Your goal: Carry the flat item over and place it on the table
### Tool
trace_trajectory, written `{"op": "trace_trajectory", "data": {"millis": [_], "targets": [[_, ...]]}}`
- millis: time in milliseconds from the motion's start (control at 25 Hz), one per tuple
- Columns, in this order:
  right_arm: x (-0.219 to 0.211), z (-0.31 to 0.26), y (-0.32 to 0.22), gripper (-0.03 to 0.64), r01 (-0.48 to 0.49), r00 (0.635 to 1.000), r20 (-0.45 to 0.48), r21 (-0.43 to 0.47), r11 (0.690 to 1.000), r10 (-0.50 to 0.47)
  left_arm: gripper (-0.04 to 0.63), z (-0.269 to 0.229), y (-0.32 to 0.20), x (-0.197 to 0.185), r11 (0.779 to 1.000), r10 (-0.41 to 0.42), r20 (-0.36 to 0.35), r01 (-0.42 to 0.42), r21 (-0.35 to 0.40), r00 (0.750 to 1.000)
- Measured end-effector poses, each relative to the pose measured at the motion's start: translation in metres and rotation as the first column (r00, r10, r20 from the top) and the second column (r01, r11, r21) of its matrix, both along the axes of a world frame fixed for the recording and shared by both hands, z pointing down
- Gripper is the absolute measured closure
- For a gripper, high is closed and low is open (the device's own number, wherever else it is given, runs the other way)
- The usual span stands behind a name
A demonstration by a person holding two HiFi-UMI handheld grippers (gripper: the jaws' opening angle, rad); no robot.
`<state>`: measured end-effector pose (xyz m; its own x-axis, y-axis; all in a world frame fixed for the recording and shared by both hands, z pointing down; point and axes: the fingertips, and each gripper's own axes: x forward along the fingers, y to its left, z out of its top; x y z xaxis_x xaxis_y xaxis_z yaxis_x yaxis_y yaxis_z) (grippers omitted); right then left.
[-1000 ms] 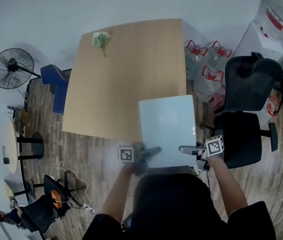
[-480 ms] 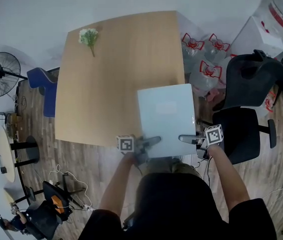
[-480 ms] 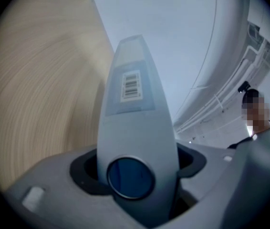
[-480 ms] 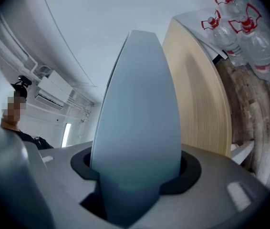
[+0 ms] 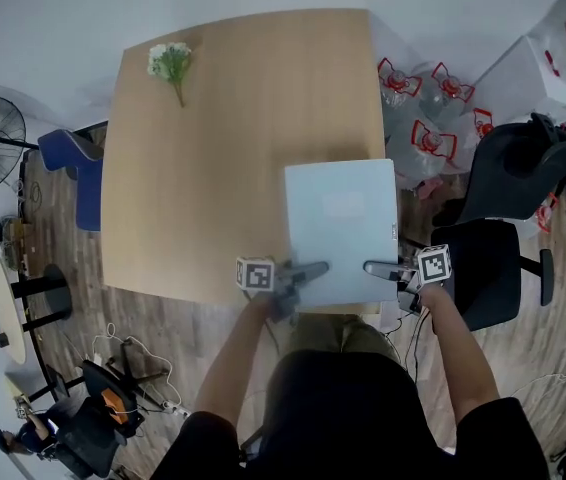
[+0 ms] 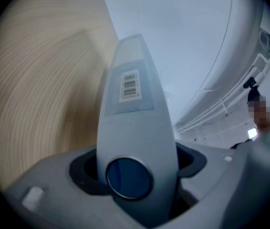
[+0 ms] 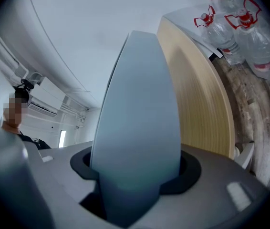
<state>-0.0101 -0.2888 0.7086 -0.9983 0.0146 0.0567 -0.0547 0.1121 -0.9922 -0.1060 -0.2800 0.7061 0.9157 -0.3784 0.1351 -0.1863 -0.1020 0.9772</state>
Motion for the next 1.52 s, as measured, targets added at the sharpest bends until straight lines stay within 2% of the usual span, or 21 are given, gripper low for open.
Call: {"op": "trace_trajectory", "data": {"millis": [200,440,760,960,1080,1240,1320,1520], "targets": [[-0.022,0.014,-0.041,0.311,-0.009,1.000,0.020,0.016,1.000,0.009,0.235,0.023,-0.037,-0.017,0.999,0.016,0.027,-0.015,-0.040,1.000],[-0.031,0.041,-0.075,0.304,-0.017,1.000,-0.005,-0.043,0.999,0.017,0.227,0.049,-0.073,-0.025,0.994,0.038,0.058,-0.032,-0.104,0.998],[-0.034,0.065,-0.091,0.275,-0.035,0.999,-0.045,-0.124,0.992,0.029,0.213,0.071,-0.093,-0.026,0.980,0.060,0.084,-0.042,-0.193,0.995],[-0.036,0.067,-0.097,0.264,-0.064,0.997,-0.062,-0.136,0.989,0.056,0.187,0.076,-0.102,-0.031,0.978,0.038,0.146,-0.007,-0.207,0.989],[-0.037,0.067,-0.100,0.249,-0.083,0.993,-0.097,-0.140,0.987,0.070,0.172,0.078,-0.109,-0.037,0.980,0.014,0.209,0.028,-0.195,0.978],[-0.023,0.081,-0.099,0.226,-0.100,0.962,-0.266,-0.150,0.984,0.057,0.166,0.078,-0.111,-0.037,0.979,-0.011,0.235,0.058,-0.196,0.972],[-0.022,0.079,-0.103,0.214,-0.105,0.954,-0.294,-0.127,0.986,0.064,0.158,0.079,-0.112,-0.038,0.978,-0.024,0.263,0.077,-0.194,0.964],[-0.021,0.078,-0.101,0.191,-0.104,0.933,-0.355,-0.108,0.989,0.059,0.135,0.079,-0.112,-0.043,0.979,-0.047,0.373,0.117,-0.168,0.927]]}}
